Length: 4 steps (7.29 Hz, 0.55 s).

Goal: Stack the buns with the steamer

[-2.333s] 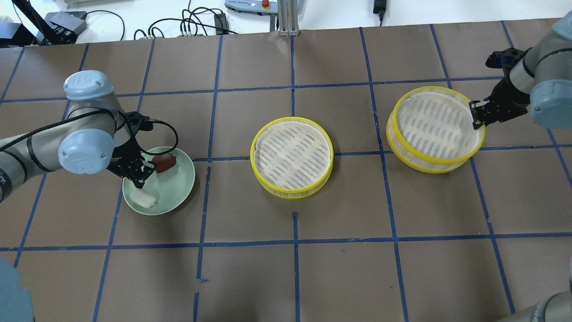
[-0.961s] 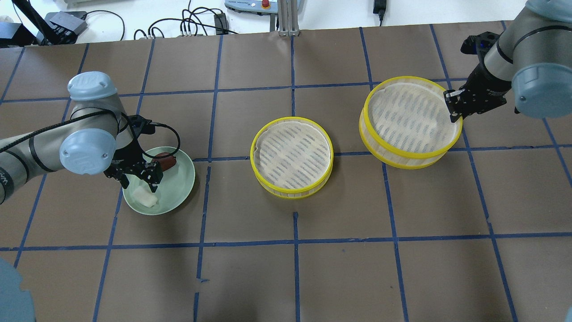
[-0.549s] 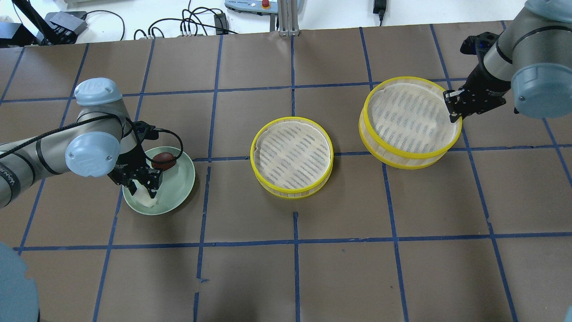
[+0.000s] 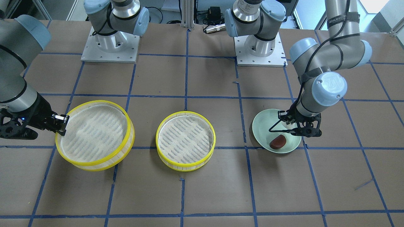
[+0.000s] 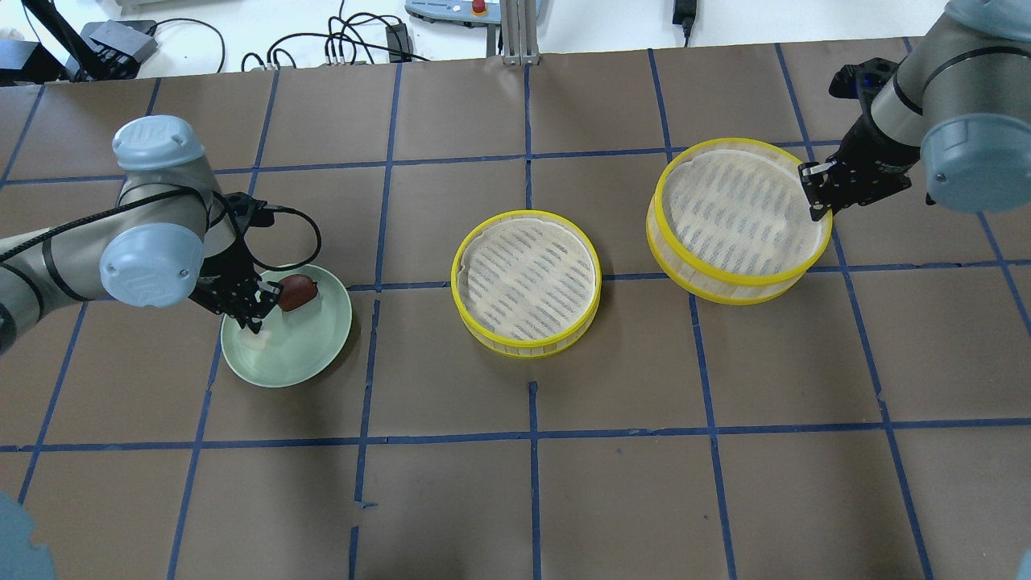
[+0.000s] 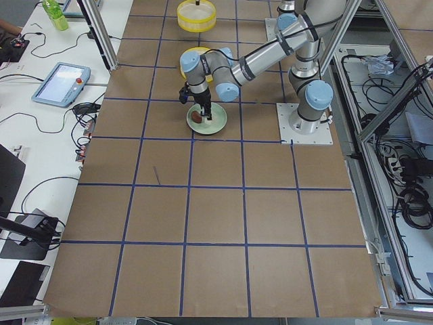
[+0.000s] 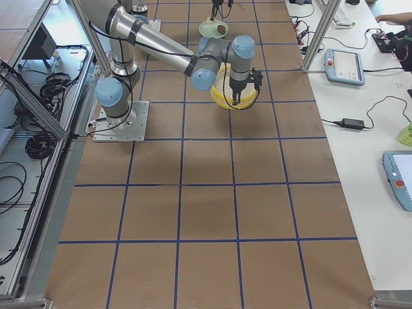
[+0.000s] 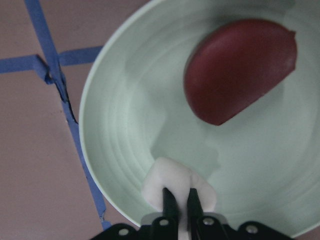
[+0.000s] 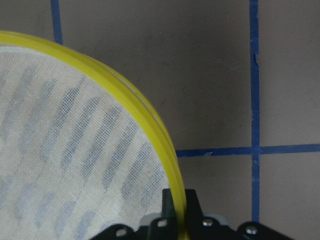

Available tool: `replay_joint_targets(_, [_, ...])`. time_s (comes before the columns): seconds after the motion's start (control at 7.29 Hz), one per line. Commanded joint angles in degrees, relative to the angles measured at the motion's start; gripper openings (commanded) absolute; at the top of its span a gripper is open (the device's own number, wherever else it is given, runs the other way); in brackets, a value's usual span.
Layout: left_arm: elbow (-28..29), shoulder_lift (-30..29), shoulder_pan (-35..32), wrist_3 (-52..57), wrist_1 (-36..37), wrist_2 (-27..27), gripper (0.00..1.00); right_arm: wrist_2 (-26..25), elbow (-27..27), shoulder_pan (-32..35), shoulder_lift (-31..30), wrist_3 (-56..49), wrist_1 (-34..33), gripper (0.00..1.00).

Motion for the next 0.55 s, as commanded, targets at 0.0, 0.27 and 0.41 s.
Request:
replay_joint_targets(0.0, [4.92, 5.09, -2.9, -1.68, -5.23, -6.06, 0.07, 0.0, -0.01, 0.03, 0.44, 0.4, -0.03, 0.04])
replay_joint_targets(0.27, [6.61, 4.49, -9.91, -13.05, -5.61, -9.07, 0.07, -0.17, -0.1, 0.03, 0.62, 0.14, -0.47, 0.05])
replay_joint_targets(0.41, [6.7, 3.27, -14.91, -19.82, -4.65, -9.17, 0.07, -0.26, -0.1, 0.03, 0.62, 0.05, -0.47, 0.05])
